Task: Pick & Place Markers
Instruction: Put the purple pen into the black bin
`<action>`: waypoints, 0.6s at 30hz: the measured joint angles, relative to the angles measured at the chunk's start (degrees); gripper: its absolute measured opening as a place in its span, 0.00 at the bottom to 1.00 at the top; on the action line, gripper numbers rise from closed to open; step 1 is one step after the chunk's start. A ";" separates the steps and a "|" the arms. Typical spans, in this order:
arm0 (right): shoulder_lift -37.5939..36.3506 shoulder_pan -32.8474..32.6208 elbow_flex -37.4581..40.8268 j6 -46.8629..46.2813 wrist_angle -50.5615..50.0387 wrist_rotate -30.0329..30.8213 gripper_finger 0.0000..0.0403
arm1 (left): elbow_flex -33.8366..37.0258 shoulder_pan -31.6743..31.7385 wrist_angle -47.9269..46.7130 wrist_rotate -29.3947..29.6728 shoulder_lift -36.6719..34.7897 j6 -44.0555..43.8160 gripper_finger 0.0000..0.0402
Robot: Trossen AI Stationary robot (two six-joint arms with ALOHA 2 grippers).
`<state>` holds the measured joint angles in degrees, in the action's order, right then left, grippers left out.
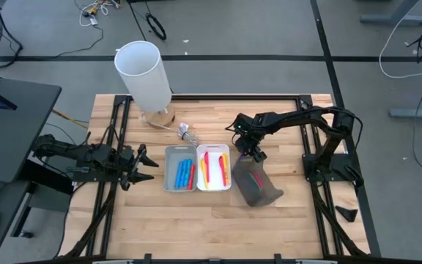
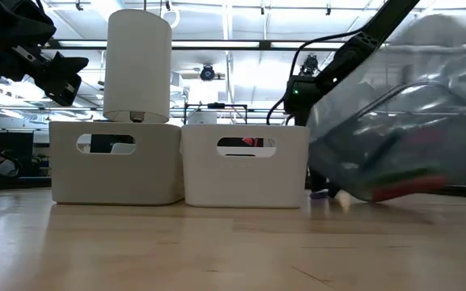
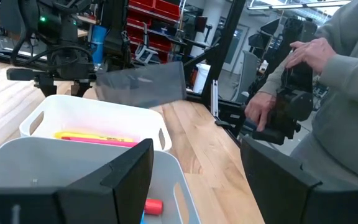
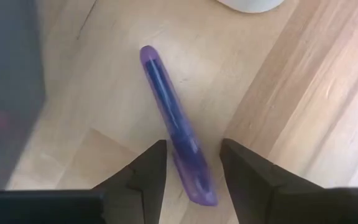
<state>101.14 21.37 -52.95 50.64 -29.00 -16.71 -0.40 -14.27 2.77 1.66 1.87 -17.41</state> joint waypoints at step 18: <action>-0.02 0.04 0.02 0.70 -0.63 0.00 0.30 | 0.00 -0.01 -0.01 -0.01 0.00 -0.01 0.62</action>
<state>101.12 21.40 -52.93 51.33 -29.63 -16.70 -0.41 -14.27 2.76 1.65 1.87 -17.42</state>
